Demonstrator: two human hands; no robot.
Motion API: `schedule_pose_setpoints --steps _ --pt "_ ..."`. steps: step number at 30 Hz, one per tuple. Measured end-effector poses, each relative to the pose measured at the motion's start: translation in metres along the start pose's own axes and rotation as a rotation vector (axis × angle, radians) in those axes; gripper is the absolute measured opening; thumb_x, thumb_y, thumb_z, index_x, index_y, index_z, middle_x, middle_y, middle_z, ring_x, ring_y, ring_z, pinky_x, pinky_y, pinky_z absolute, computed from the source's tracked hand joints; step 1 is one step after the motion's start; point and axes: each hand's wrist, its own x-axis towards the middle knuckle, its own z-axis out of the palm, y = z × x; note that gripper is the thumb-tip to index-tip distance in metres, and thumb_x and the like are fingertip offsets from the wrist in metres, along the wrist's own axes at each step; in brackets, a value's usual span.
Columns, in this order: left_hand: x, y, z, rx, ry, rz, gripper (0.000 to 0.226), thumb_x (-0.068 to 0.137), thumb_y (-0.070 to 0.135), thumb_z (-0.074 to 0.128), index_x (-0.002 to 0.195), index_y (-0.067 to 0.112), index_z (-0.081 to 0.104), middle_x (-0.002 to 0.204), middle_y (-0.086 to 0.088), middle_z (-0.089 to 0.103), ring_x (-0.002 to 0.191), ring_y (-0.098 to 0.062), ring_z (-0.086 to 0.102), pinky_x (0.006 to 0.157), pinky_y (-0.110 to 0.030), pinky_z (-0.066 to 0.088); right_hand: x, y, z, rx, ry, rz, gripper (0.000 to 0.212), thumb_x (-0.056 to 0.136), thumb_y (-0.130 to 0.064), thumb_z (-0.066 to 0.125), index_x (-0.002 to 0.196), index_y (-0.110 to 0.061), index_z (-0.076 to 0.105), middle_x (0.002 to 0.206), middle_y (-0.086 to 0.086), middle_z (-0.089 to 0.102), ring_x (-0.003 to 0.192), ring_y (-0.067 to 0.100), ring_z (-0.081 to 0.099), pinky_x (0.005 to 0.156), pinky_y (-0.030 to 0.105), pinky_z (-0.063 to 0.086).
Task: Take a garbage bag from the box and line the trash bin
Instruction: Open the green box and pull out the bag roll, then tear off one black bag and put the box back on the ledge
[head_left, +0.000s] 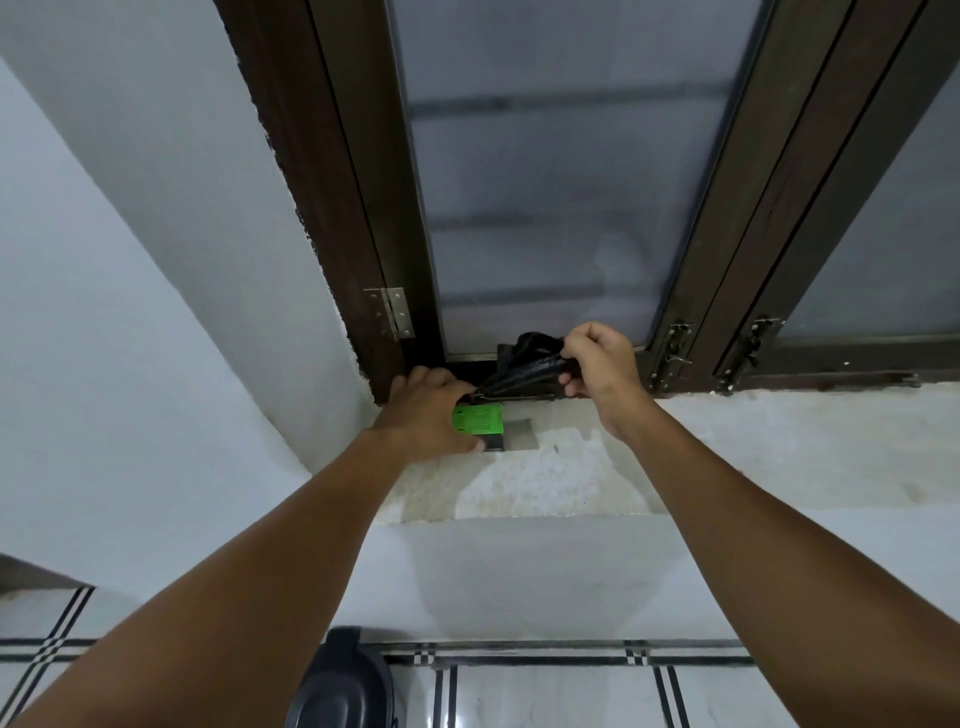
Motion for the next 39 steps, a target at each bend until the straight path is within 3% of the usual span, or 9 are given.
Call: schedule_pose_setpoints --steps 4,7,9,13,17,25,32,36,39 --pt "-0.007 0.018 -0.006 -0.35 0.387 -0.078 0.035 0.102 0.041 0.058 0.122 0.014 0.067 0.117 -0.005 0.064 0.112 -0.026 0.057 0.09 -0.037 0.044 -0.003 -0.003 0.014 0.089 -0.109 0.035 0.021 0.089 0.003 0.058 0.073 -0.01 0.055 0.073 0.01 0.06 0.056 0.019 0.065 0.053 0.027 0.059" --pt "-0.007 0.036 -0.017 -1.124 0.456 -0.343 0.021 0.107 0.036 0.053 0.105 0.02 0.067 0.097 0.0 0.068 0.091 -0.021 0.065 0.074 -0.03 0.047 -0.007 -0.003 0.024 0.149 -0.189 0.061 0.023 0.087 0.01 0.061 0.073 -0.007 0.052 0.074 0.014 0.064 0.068 0.027 0.072 0.066 0.031 0.064" --pt "-0.004 0.042 -0.024 -1.354 0.414 -0.443 0.029 0.107 0.042 0.055 0.099 0.019 0.069 0.092 -0.003 0.071 0.082 -0.019 0.066 0.07 -0.032 0.052 -0.011 -0.001 0.03 0.11 -0.232 0.052 0.024 0.084 0.013 0.063 0.075 -0.007 0.053 0.08 0.016 0.065 0.075 0.03 0.073 0.073 0.036 0.064" --pt "-0.006 0.046 -0.022 -1.344 0.342 -0.373 0.027 0.105 0.03 0.065 0.082 0.016 0.068 0.087 -0.005 0.076 0.084 -0.022 0.073 0.076 -0.034 0.063 -0.015 0.006 0.039 -0.064 -0.351 0.017 0.03 0.076 -0.003 0.073 0.102 -0.016 0.064 0.096 0.013 0.069 0.09 0.028 0.07 0.084 0.046 0.059" --pt "-0.01 0.043 -0.023 -1.397 0.234 -0.333 0.02 0.104 0.022 0.063 0.099 0.005 0.072 0.102 -0.014 0.079 0.1 -0.03 0.078 0.092 -0.041 0.065 -0.022 0.004 0.046 0.052 -0.384 0.116 0.035 0.088 -0.04 0.075 0.114 -0.017 0.069 0.11 0.007 0.077 0.102 0.023 0.074 0.083 0.038 0.061" --pt "-0.015 0.033 -0.022 -1.887 -0.031 -0.523 0.041 0.11 0.04 0.041 0.124 0.013 0.07 0.119 -0.016 0.076 0.106 -0.029 0.072 0.079 -0.039 0.059 -0.022 0.0 0.052 0.127 -0.257 0.21 0.014 0.103 -0.009 0.054 0.11 -0.008 0.066 0.108 0.015 0.074 0.101 0.032 0.072 0.082 0.043 0.061" --pt "-0.012 0.027 -0.016 -1.612 0.006 -0.435 0.034 0.098 0.007 0.07 0.132 0.011 0.067 0.122 -0.014 0.075 0.095 -0.022 0.073 0.058 -0.025 0.058 -0.028 -0.017 0.058 0.23 -0.12 0.357 0.038 0.097 0.007 0.034 0.101 -0.019 0.062 0.105 0.016 0.069 0.094 0.035 0.069 0.086 0.053 0.06" --pt "-0.011 0.025 -0.014 -1.582 0.035 -0.427 0.035 0.096 0.002 0.068 0.13 0.01 0.069 0.124 -0.016 0.075 0.109 -0.03 0.074 0.081 -0.036 0.064 -0.027 -0.017 0.049 0.196 -0.174 0.397 0.026 0.099 -0.028 0.051 0.112 -0.014 0.068 0.1 0.013 0.075 0.09 0.031 0.073 0.081 0.042 0.06" --pt "-0.013 0.026 -0.014 -1.566 0.046 -0.387 0.033 0.097 0.001 0.064 0.128 0.009 0.071 0.122 -0.02 0.076 0.111 -0.034 0.074 0.091 -0.041 0.062 -0.026 -0.01 0.042 -0.111 -0.353 0.291 0.046 0.084 -0.052 0.076 0.112 -0.016 0.072 0.103 0.007 0.078 0.091 0.02 0.075 0.078 0.032 0.06"
